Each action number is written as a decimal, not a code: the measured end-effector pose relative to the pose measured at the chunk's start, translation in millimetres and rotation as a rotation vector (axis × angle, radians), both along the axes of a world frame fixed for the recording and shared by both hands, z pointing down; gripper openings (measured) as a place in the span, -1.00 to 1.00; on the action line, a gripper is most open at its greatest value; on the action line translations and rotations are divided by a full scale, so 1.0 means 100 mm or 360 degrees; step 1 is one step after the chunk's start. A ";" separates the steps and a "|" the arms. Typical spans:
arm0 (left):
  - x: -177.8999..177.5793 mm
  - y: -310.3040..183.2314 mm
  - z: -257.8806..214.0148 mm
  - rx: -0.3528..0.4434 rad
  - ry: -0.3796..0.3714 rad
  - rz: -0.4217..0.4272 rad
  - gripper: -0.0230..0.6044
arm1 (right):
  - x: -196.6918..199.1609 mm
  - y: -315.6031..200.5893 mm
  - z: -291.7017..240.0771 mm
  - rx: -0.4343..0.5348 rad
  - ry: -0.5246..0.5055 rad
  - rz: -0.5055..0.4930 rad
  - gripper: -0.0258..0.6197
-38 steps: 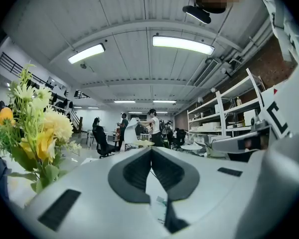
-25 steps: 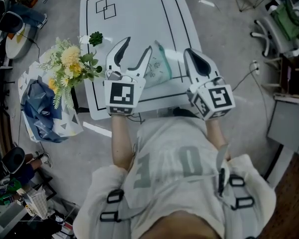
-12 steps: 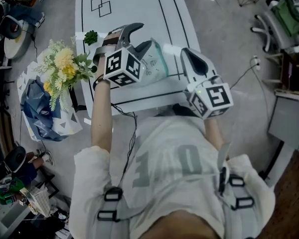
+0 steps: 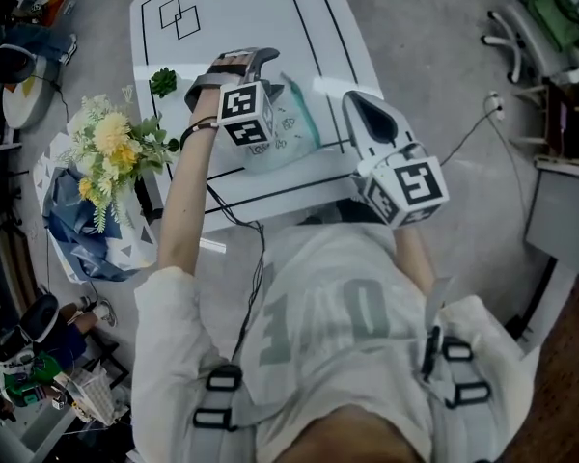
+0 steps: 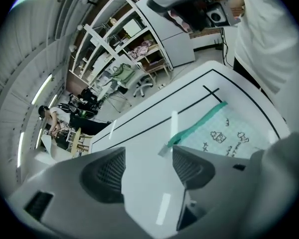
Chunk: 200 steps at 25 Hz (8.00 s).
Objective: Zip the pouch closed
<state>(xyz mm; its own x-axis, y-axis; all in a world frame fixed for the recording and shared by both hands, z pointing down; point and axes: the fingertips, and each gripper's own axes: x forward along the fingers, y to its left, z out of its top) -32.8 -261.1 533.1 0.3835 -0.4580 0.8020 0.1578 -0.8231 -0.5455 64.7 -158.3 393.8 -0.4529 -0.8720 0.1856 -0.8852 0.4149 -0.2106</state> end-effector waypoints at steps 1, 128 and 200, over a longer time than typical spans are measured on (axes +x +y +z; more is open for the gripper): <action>0.00 -0.01 0.06 -0.0008 -0.0050 0.0036 -0.06 | 0.02 0.00 0.01 -0.0005 -0.0004 0.0006 -0.90; -1.05 0.77 -2.05 0.0947 0.1133 -0.1293 -0.88 | -0.52 -0.26 -0.74 0.0063 -0.0542 -0.0208 0.13; -0.28 1.10 -2.05 0.1245 0.1060 -0.0401 -0.88 | -1.04 0.20 -0.65 -0.0626 -0.1447 -0.0737 -0.90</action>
